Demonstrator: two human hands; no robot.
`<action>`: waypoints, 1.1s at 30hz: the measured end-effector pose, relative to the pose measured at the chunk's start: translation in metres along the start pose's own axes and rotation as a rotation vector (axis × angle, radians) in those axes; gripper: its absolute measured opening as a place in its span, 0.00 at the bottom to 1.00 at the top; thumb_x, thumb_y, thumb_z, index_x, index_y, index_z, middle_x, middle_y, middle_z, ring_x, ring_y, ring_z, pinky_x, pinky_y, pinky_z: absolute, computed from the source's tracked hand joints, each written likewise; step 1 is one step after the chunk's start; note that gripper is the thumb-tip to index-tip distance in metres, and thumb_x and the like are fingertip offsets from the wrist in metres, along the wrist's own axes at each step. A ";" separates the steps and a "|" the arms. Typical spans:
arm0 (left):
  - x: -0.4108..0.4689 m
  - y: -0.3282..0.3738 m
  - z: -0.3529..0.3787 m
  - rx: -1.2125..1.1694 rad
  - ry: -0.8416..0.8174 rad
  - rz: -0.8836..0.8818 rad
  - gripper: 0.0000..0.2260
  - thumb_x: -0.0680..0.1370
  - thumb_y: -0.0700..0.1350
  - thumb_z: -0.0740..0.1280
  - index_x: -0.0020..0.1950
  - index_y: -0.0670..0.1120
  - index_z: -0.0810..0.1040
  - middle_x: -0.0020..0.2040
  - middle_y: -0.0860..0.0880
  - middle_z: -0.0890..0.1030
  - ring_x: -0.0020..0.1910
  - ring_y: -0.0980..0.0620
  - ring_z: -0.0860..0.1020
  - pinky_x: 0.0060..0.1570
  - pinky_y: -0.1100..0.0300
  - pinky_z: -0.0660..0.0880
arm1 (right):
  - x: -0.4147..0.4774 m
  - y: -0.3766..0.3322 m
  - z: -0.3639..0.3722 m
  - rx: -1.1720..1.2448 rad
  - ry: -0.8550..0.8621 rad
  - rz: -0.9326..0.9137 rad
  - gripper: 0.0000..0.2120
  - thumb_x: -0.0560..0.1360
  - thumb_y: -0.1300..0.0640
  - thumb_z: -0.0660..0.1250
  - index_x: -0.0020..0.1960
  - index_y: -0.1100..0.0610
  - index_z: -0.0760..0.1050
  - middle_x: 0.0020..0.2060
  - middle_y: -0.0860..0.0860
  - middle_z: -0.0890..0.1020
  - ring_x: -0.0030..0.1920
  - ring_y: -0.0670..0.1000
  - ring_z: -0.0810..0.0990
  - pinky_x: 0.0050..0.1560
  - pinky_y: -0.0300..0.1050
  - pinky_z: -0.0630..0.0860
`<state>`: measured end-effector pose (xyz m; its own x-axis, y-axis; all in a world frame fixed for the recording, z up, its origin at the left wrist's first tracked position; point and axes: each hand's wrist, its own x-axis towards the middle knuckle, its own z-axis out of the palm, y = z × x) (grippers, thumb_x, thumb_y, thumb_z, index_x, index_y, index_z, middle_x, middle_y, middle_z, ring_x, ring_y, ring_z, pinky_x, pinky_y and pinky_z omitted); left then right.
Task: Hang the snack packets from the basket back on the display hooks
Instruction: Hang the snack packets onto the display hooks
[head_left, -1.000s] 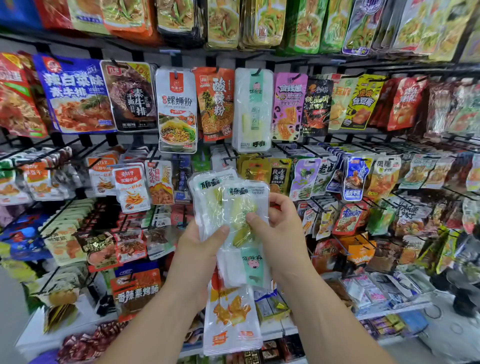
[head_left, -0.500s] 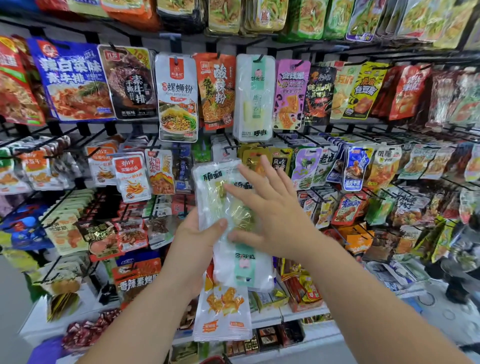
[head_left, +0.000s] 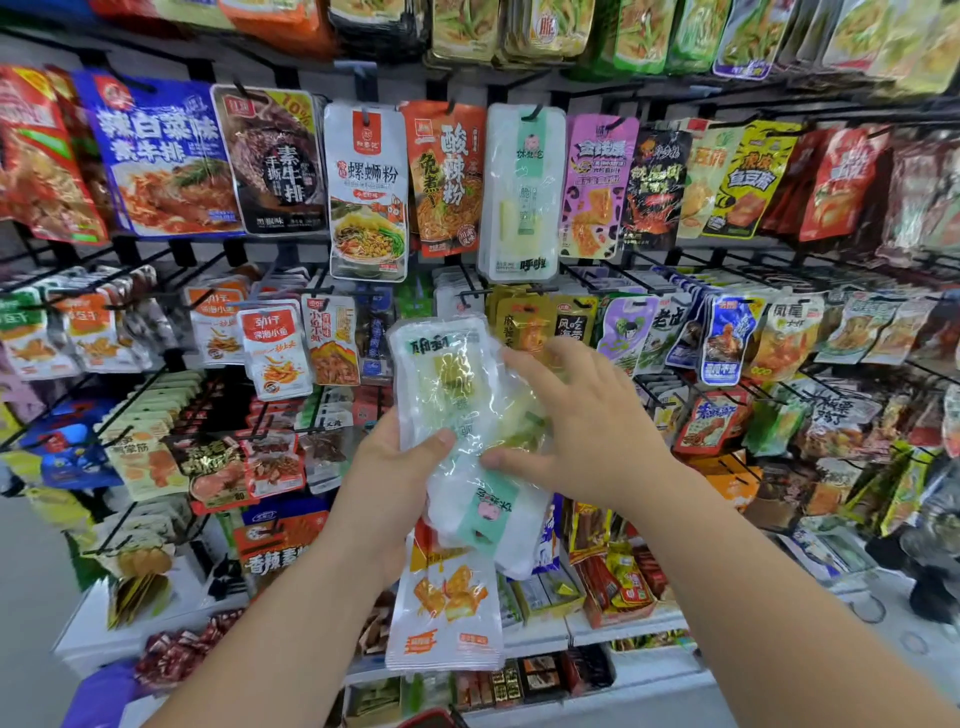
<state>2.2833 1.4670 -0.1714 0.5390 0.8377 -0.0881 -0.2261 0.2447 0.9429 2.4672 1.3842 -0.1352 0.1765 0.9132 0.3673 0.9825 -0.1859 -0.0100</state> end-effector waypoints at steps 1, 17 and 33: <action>0.000 0.001 0.001 0.010 -0.010 -0.005 0.14 0.84 0.37 0.66 0.66 0.51 0.80 0.57 0.46 0.87 0.57 0.39 0.85 0.58 0.34 0.80 | 0.000 0.001 0.003 -0.010 -0.006 -0.080 0.46 0.69 0.18 0.51 0.81 0.39 0.54 0.79 0.54 0.61 0.80 0.59 0.57 0.80 0.62 0.54; 0.009 0.011 0.004 -0.028 0.029 0.015 0.14 0.83 0.38 0.67 0.66 0.50 0.80 0.56 0.48 0.88 0.53 0.45 0.87 0.53 0.42 0.83 | -0.004 0.020 -0.005 0.272 0.024 0.126 0.24 0.72 0.34 0.71 0.42 0.55 0.71 0.31 0.47 0.73 0.34 0.49 0.71 0.33 0.45 0.64; 0.038 0.046 0.000 0.050 0.131 0.146 0.12 0.84 0.40 0.67 0.58 0.58 0.80 0.48 0.59 0.88 0.47 0.57 0.87 0.44 0.57 0.81 | 0.074 0.026 -0.023 1.202 0.315 0.558 0.04 0.78 0.56 0.70 0.51 0.53 0.82 0.45 0.55 0.87 0.44 0.58 0.84 0.46 0.56 0.80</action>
<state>2.2930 1.5102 -0.1316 0.3928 0.9195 0.0129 -0.2522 0.0942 0.9631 2.5046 1.4384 -0.0865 0.7018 0.6705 0.2408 0.2586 0.0753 -0.9631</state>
